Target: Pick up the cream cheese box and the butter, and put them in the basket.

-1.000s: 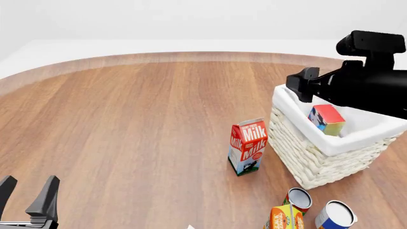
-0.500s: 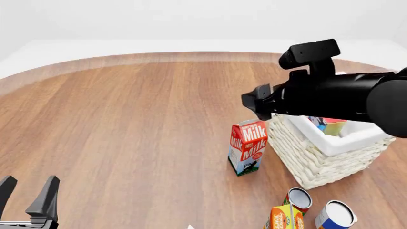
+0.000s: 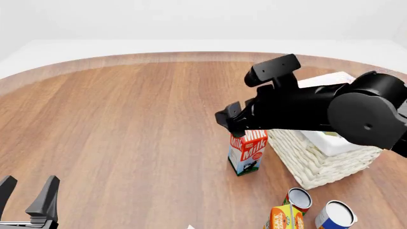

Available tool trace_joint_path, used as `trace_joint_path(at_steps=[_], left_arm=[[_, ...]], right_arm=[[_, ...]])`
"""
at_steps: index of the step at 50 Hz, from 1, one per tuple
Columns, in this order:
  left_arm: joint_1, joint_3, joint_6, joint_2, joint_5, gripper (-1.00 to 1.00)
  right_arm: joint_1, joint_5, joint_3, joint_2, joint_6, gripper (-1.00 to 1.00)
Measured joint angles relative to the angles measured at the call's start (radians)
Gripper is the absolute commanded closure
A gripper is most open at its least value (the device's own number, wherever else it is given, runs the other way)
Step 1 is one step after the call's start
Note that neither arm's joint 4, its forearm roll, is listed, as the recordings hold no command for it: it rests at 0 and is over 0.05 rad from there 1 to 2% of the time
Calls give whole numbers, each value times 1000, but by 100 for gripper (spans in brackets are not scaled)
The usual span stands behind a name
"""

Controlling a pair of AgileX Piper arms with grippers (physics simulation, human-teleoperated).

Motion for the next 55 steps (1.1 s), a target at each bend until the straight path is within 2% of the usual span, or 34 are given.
trace_joint_path(at_steps=[12, 55], left_arm=[[0, 0, 0, 0, 0, -100], [0, 0, 0, 0, 0, -100]], right_arm=[[49, -16, 11, 27, 13, -100], [224, -81, 40, 163, 114, -100]])
